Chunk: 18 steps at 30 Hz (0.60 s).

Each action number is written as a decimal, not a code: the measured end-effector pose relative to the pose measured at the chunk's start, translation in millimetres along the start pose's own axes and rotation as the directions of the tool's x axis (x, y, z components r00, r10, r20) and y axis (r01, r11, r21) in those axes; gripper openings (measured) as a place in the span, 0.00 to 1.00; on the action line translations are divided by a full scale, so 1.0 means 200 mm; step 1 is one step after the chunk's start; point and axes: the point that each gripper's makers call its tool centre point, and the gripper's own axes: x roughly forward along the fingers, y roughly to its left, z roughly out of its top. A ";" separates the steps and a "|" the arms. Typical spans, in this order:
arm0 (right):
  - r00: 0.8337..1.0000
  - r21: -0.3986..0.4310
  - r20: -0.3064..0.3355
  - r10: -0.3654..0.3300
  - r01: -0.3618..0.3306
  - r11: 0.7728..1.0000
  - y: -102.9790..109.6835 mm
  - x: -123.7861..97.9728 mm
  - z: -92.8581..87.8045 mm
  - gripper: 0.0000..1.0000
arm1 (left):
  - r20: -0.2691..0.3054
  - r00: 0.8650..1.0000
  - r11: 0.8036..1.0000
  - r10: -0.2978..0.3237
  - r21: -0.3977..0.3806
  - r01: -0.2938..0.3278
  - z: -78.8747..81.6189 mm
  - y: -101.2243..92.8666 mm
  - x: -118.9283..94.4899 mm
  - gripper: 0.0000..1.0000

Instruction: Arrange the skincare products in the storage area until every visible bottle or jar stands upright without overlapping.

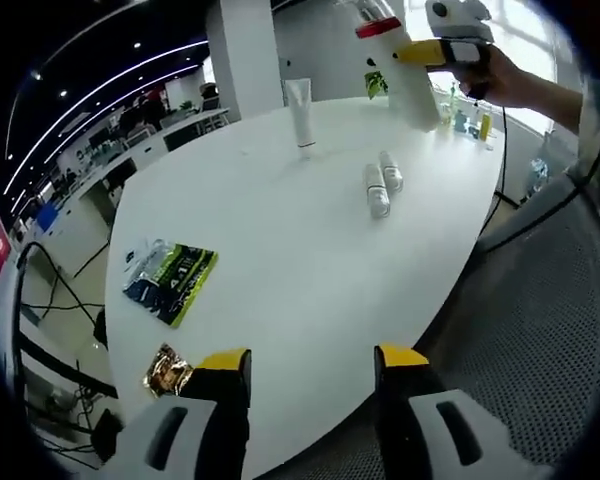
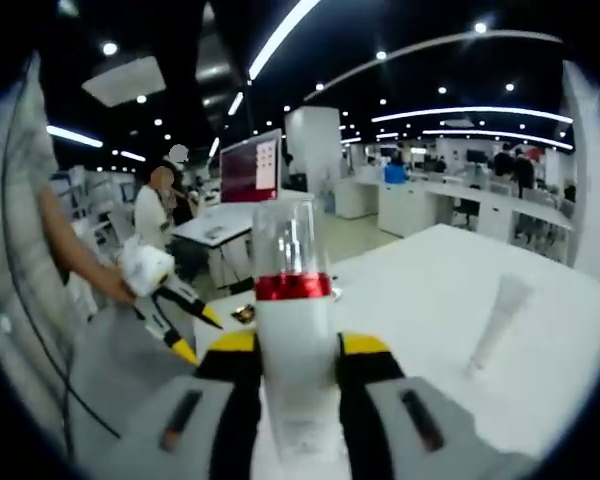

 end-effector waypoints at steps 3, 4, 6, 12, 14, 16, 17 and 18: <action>1.000 0.003 0.023 -0.009 0.009 1.000 0.02 -0.05 0.03 0.27 | 0.047 0.996 0.996 -0.078 -0.029 0.080 0.09 -0.07 -0.02 0.70; 1.000 0.008 0.031 -0.005 0.005 1.000 0.02 -0.06 0.04 0.27 | 0.087 0.990 0.992 -0.113 -0.046 0.118 0.14 -0.10 -0.02 0.72; 0.998 0.022 0.059 0.002 -0.003 1.000 0.04 -0.09 0.07 0.27 | 0.196 0.950 0.949 -0.242 -0.157 0.274 0.30 -0.25 -0.04 0.66; 0.992 0.087 0.123 0.012 -0.023 0.996 0.07 -0.14 0.14 0.27 | 0.368 0.870 0.898 -0.329 -0.165 0.409 0.61 -0.47 -0.05 0.62; 0.991 0.092 0.134 0.024 -0.036 0.995 0.08 -0.15 0.15 0.27 | 0.411 0.838 0.886 -0.358 -0.132 0.444 0.70 -0.53 -0.05 0.61; 0.986 0.128 0.159 0.043 -0.064 0.990 0.10 -0.15 0.16 0.27 | 0.473 0.782 0.848 -0.407 -0.123 0.515 0.80 -0.60 -0.09 0.59; 0.984 0.141 0.168 0.050 -0.074 0.987 0.11 -0.16 0.17 0.27 | 0.501 0.756 0.830 -0.421 -0.124 0.544 0.84 -0.62 -0.11 0.59; 0.981 0.160 0.185 0.053 -0.083 0.984 0.11 -0.16 0.18 0.27 | 0.516 0.732 0.807 -0.446 -0.121 0.578 0.87 -0.65 -0.12 0.58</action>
